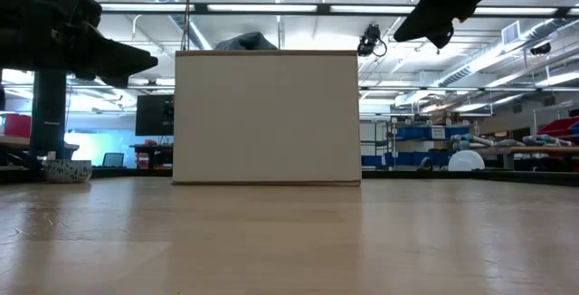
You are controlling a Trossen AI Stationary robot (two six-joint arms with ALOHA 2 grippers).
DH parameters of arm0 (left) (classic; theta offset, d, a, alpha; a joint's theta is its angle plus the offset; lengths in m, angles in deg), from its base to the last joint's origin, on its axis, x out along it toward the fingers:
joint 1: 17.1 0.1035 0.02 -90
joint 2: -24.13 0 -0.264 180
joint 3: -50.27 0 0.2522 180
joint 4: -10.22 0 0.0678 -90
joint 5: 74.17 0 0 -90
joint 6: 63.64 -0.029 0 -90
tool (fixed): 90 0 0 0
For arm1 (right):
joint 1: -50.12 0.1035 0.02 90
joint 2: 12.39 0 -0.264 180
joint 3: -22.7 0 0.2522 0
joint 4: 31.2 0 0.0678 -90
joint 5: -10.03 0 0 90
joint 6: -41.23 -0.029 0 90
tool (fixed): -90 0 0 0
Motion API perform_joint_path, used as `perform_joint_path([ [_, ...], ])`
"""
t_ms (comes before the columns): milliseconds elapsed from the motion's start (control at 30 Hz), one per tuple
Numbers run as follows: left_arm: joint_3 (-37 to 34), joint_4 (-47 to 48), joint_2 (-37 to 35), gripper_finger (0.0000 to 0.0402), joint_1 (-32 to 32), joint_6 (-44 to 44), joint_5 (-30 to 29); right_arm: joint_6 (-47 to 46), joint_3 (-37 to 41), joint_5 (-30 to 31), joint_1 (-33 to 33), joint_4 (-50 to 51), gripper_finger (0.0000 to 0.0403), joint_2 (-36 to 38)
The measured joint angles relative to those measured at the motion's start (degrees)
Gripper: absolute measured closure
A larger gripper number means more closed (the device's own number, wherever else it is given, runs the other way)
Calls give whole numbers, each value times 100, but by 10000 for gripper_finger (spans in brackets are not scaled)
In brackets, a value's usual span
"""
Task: Sort clothes
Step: Return to Home Position
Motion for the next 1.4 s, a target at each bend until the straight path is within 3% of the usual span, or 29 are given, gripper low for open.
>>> perform_joint_path([
  [333, 0, -10, 4, 270, -2, 22, 3, -84, 149, -41, -90, -42, 386, 14],
  [433, 0, -13, 4, 270, -2, 24, 5, -91, 710, -224, -311, -550, 383, 183],
  [700, 0, -17, 4, 271, -2, 26, 7, 27, 2479, -1920, -1502, -2087, 381, 1236],
  [833, 0, -19, 3, 270, -2, 26, 8, -320, 3360, -1969, -1912, -2891, 384, 1888],
  [1000, 0, -23, 3, 270, -2, 27, 10, -749, 4496, -1944, -1648, -4665, 384, 2428],
  [1167, 0, -72, 4, 271, -2, 28, 16, -813, 4460, -1117, -762, -4426, 386, 2492],
  [1400, 2, -113, 4, 271, -4, 28, 15, -848, 4491, 1282, 632, -3813, 384, 2525],
])
